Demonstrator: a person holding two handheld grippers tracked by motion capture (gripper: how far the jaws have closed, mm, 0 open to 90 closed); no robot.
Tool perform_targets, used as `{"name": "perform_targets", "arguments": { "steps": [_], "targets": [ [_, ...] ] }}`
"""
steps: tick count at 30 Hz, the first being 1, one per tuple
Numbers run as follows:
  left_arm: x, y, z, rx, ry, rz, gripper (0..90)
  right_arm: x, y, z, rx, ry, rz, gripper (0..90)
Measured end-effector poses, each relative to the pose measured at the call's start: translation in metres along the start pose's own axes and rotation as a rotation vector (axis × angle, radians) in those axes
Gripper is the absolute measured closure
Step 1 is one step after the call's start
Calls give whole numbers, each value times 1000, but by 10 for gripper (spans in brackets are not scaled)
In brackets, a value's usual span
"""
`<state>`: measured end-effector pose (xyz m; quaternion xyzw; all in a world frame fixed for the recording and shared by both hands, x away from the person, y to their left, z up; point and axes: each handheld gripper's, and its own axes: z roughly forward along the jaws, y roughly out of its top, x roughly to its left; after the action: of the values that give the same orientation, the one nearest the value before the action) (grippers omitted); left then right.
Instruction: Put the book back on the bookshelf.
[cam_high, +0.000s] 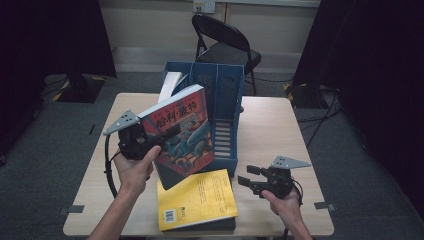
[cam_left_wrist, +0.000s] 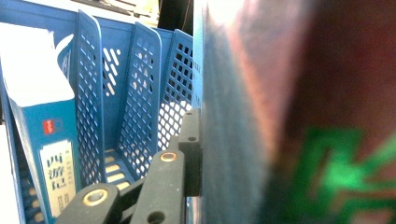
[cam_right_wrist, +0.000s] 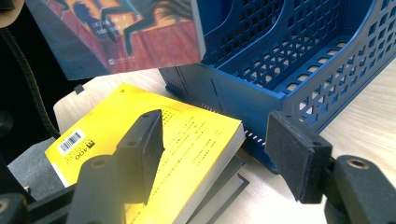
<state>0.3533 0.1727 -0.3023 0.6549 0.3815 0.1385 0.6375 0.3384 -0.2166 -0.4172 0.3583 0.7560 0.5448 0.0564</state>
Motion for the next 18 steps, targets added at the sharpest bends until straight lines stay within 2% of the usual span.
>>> {"name": "perform_targets", "arguments": {
  "steps": [4, 6, 10, 14, 18],
  "targets": [
    [1, 3, 6, -18, 20, -32, 743, -1, -1, 0, 5, 0, -1, 366],
    [1, 6, 9, -22, 34, -28, 743, -1, -1, 1, 7, 0, 0, 366],
    [-2, 12, 15, 3, 69, 31, 743, -1, -2, 1, 6, 0, 2, 365],
    [-4, 19, 21, 13, 104, 45, 744, -1, -2, 2, 12, 0, 0, 363],
    [-4, 21, 28, 9, 120, 50, 744, 0, -2, 2, 14, 0, -6, 363]
  ]
}}
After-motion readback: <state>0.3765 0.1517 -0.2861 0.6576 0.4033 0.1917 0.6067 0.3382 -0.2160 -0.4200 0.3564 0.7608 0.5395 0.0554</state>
